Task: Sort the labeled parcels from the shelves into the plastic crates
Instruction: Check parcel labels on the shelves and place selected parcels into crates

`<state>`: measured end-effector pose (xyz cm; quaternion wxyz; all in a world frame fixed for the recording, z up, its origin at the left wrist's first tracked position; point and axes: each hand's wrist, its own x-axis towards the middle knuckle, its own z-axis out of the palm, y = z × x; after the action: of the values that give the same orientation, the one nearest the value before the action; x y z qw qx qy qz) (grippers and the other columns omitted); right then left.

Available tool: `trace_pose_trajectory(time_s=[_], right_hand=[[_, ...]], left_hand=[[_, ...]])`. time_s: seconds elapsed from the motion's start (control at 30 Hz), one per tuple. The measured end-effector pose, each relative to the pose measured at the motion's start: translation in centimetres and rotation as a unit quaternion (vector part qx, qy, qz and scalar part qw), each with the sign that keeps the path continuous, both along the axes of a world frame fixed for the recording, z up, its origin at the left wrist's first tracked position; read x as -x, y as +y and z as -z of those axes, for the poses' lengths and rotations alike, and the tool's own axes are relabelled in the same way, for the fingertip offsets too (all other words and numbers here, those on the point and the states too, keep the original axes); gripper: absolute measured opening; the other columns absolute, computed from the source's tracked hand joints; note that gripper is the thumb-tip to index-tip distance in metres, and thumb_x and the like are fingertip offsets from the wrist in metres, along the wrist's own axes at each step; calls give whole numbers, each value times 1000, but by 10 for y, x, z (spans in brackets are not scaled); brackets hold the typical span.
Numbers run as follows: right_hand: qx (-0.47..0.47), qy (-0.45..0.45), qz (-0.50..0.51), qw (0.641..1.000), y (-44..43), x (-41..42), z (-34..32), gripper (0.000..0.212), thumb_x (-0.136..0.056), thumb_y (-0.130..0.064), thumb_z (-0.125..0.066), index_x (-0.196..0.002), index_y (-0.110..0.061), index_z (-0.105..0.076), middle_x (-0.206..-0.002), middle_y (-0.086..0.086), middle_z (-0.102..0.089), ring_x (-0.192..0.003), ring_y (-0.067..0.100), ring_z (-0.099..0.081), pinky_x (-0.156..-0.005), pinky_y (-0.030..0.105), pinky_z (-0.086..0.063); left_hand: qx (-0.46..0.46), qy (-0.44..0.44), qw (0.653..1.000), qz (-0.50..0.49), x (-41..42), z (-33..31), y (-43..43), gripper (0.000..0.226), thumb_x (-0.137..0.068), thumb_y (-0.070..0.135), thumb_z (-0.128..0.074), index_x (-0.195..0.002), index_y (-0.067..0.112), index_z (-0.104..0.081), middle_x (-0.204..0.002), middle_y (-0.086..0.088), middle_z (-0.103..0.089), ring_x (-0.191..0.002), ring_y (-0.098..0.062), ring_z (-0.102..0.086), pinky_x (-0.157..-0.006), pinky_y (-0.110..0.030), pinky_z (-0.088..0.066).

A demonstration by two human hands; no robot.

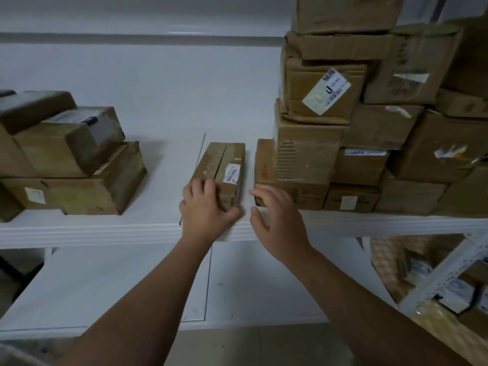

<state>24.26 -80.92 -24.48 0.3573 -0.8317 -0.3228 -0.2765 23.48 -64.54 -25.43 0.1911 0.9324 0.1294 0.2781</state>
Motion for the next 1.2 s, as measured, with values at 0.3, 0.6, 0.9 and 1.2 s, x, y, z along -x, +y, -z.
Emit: trace_pose_trajectory(time_s=[0.3, 0.6, 0.9, 1.2], right_hand=[[201, -98, -5, 975, 68, -31, -27, 86, -63, -9, -65, -143, -18, -33, -153, 15, -31, -142, 34, -21, -117, 54, -6], [154, -264, 43, 951, 100, -38, -53, 46, -74, -24, -48, -116, -12, -64, -114, 8, -66, -106, 27, -56, -92, 37, -32], [116, -313, 72, 940, 109, -33, -62, 46, -69, -15, -71, -114, -16, -64, -114, 4, -65, -108, 21, -48, -94, 37, -28], [141, -206, -65, 966, 107, -53, -68, 51, -77, -29, -58, -125, -13, -53, -123, 6, -59, -128, 22, -41, -118, 35, -8]], left_hand=[[97, -164, 956, 223, 81, -42, 108, 40, -64, 32, -61, -101, 16, -52, -107, 0, -51, -106, -27, -49, -93, -30, -39], [-148, -157, 961, 174, 82, -52, 156, 67, -75, 40, -69, -129, 8, -46, -130, -12, -45, -123, -20, -41, -112, -40, -28], [-186, -198, 950, 156, 78, -52, 173, 60, -77, 31, -65, -130, 9, -45, -130, -15, -52, -126, -29, -45, -107, -41, -37], [-135, -180, 965, 137, 84, -55, 176, 60, -74, 48, -59, -121, 12, -51, -110, -5, -64, -103, -15, -51, -93, -27, -28]])
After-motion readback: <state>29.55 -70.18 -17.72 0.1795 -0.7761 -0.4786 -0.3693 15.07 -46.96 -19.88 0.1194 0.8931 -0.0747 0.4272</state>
